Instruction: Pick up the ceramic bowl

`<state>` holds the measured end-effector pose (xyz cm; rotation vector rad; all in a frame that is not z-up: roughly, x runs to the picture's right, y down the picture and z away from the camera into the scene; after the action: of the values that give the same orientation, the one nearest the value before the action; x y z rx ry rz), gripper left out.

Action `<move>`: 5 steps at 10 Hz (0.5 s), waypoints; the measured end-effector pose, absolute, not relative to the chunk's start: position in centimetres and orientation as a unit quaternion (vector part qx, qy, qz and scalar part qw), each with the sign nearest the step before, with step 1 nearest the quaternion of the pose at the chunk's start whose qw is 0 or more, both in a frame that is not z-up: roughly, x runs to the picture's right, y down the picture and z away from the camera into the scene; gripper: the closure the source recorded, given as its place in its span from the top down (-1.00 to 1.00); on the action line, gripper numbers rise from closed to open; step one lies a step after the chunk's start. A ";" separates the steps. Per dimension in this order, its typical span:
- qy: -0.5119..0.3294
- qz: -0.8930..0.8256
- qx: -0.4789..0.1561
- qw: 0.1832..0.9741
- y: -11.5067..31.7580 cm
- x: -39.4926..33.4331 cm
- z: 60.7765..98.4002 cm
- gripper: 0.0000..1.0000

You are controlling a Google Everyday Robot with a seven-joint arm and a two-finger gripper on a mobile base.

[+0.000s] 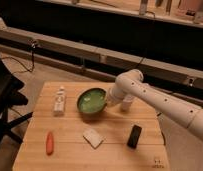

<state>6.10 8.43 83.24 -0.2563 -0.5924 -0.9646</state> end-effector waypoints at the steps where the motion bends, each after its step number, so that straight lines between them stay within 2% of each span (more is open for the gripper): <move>1: -0.280 -0.456 -0.119 0.836 7.9 6.3 82.7 -1.00; 5: -0.281 -0.457 -0.113 0.836 7.2 6.9 82.1 -1.00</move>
<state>6.93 7.23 82.07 -0.2394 -0.5955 -0.9677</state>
